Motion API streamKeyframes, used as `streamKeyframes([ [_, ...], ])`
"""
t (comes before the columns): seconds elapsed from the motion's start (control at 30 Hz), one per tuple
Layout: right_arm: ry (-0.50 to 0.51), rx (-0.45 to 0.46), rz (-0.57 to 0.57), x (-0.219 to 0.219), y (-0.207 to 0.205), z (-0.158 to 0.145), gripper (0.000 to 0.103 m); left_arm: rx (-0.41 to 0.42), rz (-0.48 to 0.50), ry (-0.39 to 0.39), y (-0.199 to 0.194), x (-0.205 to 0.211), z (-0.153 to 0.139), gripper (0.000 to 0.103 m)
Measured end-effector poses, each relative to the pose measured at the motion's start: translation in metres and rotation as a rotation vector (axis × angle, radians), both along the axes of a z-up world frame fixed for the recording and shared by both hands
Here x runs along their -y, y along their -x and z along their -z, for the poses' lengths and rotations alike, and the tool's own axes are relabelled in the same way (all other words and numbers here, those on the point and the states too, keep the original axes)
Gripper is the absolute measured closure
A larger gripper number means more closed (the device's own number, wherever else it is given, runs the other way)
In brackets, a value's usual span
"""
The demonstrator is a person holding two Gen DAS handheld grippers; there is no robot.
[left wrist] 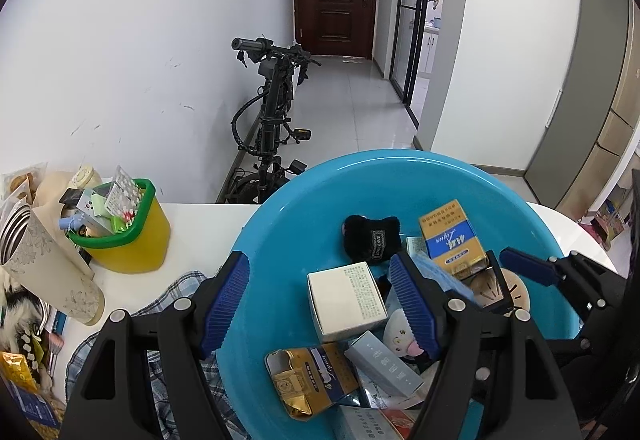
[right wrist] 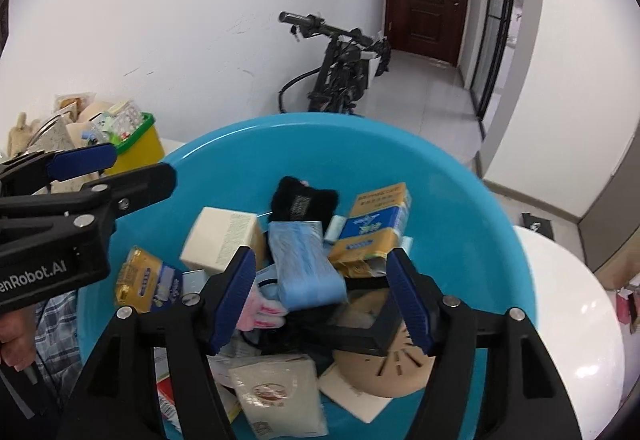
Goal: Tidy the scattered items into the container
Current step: 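Open both tools to release the plush toy and packet into the basin, then raise both tools out of the basin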
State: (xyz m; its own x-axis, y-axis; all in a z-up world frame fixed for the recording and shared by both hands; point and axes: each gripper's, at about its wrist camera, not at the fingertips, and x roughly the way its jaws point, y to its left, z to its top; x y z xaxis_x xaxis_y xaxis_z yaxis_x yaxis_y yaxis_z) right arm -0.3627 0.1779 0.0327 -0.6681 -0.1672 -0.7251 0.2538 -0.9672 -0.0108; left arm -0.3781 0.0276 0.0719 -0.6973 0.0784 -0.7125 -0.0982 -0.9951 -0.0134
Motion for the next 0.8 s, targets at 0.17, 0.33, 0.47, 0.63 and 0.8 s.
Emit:
streamKeyframes([
  [0.17, -0.015, -0.048, 0.064, -0.011, 0.0, -0.009, 0.031, -0.028, 0.021, -0.021, -0.004, -0.004, -0.003, 0.025],
  [0.33, -0.009, -0.129, 0.131, -0.021, -0.007, -0.024, 0.021, -0.129, 0.041, 0.017, -0.016, -0.013, -0.013, 0.019],
  [0.47, 0.005, -0.232, 0.183, -0.027, -0.019, -0.042, 0.008, -0.219, 0.043, 0.043, -0.026, -0.017, -0.022, 0.018],
  [0.63, 0.009, -0.361, 0.254, -0.038, -0.036, -0.067, 0.001, -0.315, 0.048, 0.009, -0.038, -0.014, -0.035, 0.014],
  [0.8, 0.041, -0.415, 0.273, -0.047, -0.046, -0.083, 0.001, -0.409, 0.011, -0.019, -0.05, -0.007, -0.049, 0.013],
])
